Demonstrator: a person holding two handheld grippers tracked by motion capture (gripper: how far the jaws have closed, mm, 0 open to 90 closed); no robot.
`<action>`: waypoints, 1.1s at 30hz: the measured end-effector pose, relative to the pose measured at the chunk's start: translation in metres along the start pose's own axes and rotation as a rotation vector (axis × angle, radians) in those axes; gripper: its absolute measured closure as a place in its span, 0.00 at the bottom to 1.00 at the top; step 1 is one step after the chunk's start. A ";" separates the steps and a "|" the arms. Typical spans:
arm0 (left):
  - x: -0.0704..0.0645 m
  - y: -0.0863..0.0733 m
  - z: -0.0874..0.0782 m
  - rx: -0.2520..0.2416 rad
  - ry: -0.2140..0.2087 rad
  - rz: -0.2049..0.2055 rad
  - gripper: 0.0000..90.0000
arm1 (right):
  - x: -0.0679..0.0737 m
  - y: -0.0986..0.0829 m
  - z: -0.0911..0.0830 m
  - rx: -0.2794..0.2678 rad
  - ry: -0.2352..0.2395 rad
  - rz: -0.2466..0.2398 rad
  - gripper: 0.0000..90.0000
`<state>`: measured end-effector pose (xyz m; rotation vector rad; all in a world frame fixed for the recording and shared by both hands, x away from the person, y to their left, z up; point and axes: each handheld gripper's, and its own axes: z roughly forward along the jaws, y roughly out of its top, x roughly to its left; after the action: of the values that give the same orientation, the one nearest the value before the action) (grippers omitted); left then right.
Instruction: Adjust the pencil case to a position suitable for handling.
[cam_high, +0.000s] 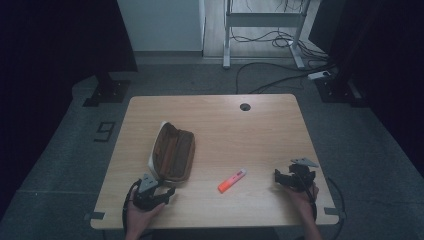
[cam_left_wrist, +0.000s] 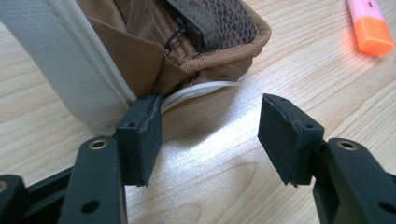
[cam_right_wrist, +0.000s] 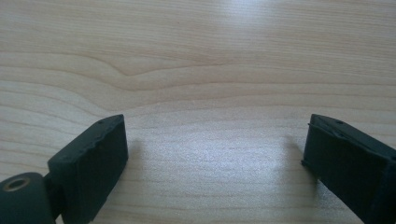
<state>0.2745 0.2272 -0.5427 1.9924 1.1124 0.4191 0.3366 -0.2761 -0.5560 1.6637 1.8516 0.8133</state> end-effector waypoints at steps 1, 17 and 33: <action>0.000 0.000 0.000 -0.001 0.002 0.000 0.44 | 0.000 0.000 0.000 0.000 0.000 -0.001 0.06; 0.000 0.005 -0.008 -0.036 0.004 -0.010 0.43 | 0.000 0.000 0.000 -0.001 -0.003 0.001 0.07; 0.007 0.016 -0.042 -0.162 0.046 -0.052 0.42 | 0.000 0.000 0.000 -0.002 -0.005 0.004 0.08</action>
<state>0.2616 0.2482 -0.5044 1.8170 1.1205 0.5136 0.3365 -0.2764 -0.5559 1.6677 1.8439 0.8117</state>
